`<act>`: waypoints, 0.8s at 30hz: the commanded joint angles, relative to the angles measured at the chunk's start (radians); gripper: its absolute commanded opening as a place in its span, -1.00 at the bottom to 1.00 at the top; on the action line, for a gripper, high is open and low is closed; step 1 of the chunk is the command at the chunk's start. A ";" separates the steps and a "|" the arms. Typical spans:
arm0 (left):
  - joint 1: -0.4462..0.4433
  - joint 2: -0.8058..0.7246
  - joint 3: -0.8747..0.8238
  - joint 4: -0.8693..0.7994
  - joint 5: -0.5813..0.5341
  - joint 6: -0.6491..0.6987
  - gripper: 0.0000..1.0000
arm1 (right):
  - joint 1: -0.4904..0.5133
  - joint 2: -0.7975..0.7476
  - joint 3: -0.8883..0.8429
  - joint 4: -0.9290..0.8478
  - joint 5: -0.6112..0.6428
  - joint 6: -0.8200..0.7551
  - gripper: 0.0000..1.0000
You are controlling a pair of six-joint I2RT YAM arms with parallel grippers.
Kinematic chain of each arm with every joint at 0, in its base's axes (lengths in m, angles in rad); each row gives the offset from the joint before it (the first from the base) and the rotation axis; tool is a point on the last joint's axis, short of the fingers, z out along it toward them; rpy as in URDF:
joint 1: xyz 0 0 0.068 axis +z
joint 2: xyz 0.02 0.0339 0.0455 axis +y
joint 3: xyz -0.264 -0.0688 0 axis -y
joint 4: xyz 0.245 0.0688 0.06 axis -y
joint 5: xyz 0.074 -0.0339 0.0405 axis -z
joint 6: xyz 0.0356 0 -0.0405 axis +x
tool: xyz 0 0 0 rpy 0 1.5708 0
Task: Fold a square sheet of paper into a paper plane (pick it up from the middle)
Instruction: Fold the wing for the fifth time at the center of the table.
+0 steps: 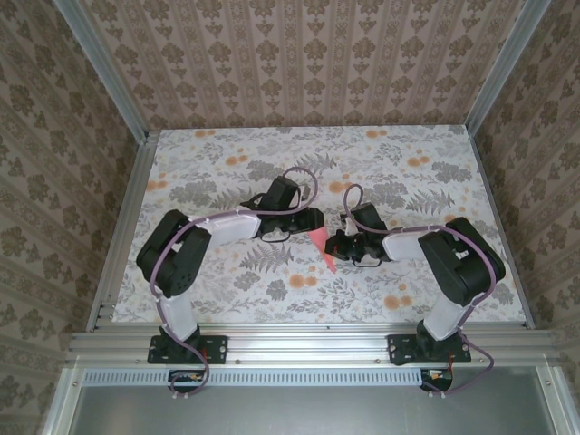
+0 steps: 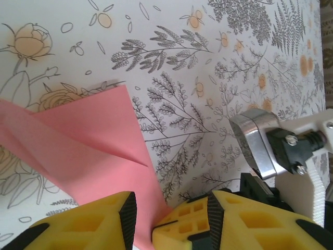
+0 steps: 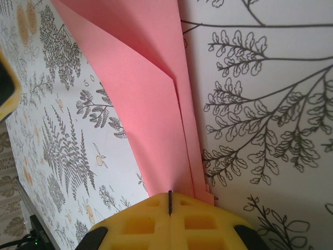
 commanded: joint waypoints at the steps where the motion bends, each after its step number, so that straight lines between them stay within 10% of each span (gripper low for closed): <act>1: 0.007 0.019 -0.003 0.059 0.024 0.017 -0.14 | 0.000 0.070 -0.024 -0.136 0.096 -0.025 -0.95; 24: 0.029 0.111 0.016 0.078 0.024 0.026 -0.14 | 0.000 0.080 -0.029 -0.144 0.098 -0.025 -0.96</act>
